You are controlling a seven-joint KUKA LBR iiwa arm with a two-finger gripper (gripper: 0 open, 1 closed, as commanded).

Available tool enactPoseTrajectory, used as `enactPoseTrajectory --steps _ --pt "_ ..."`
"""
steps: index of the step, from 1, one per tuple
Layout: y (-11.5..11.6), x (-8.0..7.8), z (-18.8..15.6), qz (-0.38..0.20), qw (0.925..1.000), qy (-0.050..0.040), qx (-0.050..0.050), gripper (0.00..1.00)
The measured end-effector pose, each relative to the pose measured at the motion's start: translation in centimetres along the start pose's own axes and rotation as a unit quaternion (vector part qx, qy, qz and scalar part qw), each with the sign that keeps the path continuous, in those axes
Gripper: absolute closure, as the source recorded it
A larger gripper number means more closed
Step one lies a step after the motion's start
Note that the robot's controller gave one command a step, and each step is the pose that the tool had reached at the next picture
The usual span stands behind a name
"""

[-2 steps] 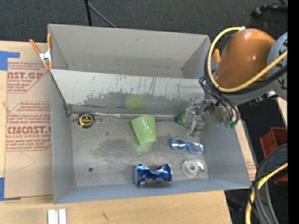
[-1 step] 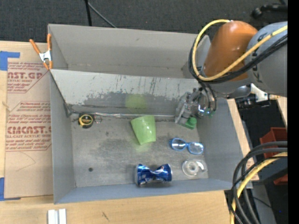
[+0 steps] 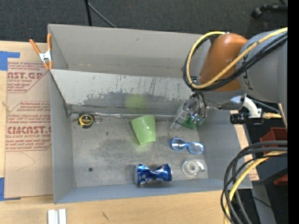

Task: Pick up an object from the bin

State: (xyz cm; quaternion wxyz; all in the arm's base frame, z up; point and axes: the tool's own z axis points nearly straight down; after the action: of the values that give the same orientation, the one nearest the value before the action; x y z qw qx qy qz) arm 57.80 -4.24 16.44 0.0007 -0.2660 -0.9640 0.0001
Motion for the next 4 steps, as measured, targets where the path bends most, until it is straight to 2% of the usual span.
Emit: enactPoseTrajectory --steps 1,2,3,4 --pt "-2.2 -3.2 -8.7 -0.009 0.9999 -0.0068 -0.002 1.0" --pt "-3.4 -3.7 -1.0 -0.038 0.9993 0.0013 0.001 1.0" --pt "-0.7 -1.5 -7.4 -0.045 0.999 -0.0042 -0.002 1.0" --pt "-2.8 -0.7 -2.7 -0.005 1.0 0.0005 0.0 1.0"
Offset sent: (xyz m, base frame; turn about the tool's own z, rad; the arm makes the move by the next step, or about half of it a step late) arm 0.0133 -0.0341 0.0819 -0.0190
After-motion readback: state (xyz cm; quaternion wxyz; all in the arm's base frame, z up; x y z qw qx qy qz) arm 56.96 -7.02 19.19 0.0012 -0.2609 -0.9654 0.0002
